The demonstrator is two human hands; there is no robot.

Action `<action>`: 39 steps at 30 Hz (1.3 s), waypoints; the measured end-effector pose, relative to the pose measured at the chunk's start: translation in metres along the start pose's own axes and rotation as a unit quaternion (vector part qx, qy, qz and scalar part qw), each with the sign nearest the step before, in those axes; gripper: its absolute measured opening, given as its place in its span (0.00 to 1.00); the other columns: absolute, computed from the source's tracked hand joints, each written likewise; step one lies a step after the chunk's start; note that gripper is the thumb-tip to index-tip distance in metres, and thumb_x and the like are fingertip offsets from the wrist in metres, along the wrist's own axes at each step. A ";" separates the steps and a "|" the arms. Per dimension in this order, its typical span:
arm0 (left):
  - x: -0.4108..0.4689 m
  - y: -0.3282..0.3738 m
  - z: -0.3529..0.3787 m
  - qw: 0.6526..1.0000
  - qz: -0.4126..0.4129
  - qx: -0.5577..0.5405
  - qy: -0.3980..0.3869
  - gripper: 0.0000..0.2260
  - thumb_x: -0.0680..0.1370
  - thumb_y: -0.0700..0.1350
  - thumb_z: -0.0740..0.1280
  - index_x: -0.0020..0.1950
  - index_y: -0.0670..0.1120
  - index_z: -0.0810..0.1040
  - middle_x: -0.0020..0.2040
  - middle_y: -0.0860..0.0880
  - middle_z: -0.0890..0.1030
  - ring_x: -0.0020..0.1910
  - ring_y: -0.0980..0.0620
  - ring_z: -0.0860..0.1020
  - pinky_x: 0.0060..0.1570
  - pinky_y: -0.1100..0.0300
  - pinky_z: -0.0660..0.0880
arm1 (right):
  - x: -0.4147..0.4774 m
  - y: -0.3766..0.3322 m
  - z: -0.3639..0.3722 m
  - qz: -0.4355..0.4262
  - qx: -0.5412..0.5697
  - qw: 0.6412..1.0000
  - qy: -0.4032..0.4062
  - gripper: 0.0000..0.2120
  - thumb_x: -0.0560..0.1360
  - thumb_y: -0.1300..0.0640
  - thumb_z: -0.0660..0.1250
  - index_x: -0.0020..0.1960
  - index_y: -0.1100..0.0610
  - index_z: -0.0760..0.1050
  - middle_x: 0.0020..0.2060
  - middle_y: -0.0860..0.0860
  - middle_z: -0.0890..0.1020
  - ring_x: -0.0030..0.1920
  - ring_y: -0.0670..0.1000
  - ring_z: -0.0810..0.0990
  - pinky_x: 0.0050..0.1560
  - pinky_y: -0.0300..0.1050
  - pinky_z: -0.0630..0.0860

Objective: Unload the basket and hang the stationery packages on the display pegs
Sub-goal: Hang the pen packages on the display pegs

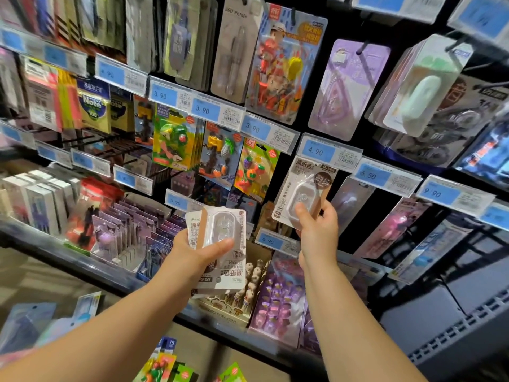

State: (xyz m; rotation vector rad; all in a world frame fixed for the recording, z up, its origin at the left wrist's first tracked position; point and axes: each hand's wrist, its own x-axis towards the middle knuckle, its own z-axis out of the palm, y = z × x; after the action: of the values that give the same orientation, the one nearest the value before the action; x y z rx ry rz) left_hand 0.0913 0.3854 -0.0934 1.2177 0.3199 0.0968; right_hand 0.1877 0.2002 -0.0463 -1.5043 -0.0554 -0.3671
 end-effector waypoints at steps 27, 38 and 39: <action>0.004 -0.004 -0.003 1.000 -0.003 -0.009 0.004 0.33 0.69 0.52 0.78 0.69 0.48 0.68 0.56 0.43 0.83 0.47 0.43 0.85 0.35 0.50 0.81 | -0.088 -0.008 0.016 0.111 -0.218 0.914 -0.323 0.13 0.72 0.44 0.72 0.45 0.53 0.79 0.39 0.48 0.84 0.41 0.51 0.82 0.45 0.47 0.77; 0.006 -0.002 -0.007 1.000 -0.011 -0.016 0.023 0.32 0.69 0.59 0.75 0.65 0.47 0.67 0.55 0.42 0.82 0.49 0.41 0.84 0.42 0.43 0.82 | -0.078 0.000 0.018 0.203 -0.048 0.944 -0.256 0.02 0.78 0.61 0.65 0.50 0.58 0.77 0.40 0.55 0.85 0.39 0.51 0.84 0.43 0.46 0.80; 0.005 -0.003 -0.008 1.000 -0.020 -0.004 0.018 0.34 0.67 0.61 0.76 0.64 0.48 0.66 0.54 0.42 0.82 0.49 0.41 0.83 0.42 0.43 0.82 | -0.076 0.000 0.018 0.196 -0.043 0.949 -0.241 0.02 0.78 0.60 0.66 0.50 0.57 0.78 0.43 0.56 0.85 0.44 0.54 0.84 0.51 0.53 0.80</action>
State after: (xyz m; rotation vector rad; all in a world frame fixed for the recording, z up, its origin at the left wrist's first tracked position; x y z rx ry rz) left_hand 0.0939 0.3924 -0.0998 1.2016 0.3744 0.0849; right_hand 0.1191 0.2330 -0.0648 -1.6191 -0.1254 0.3282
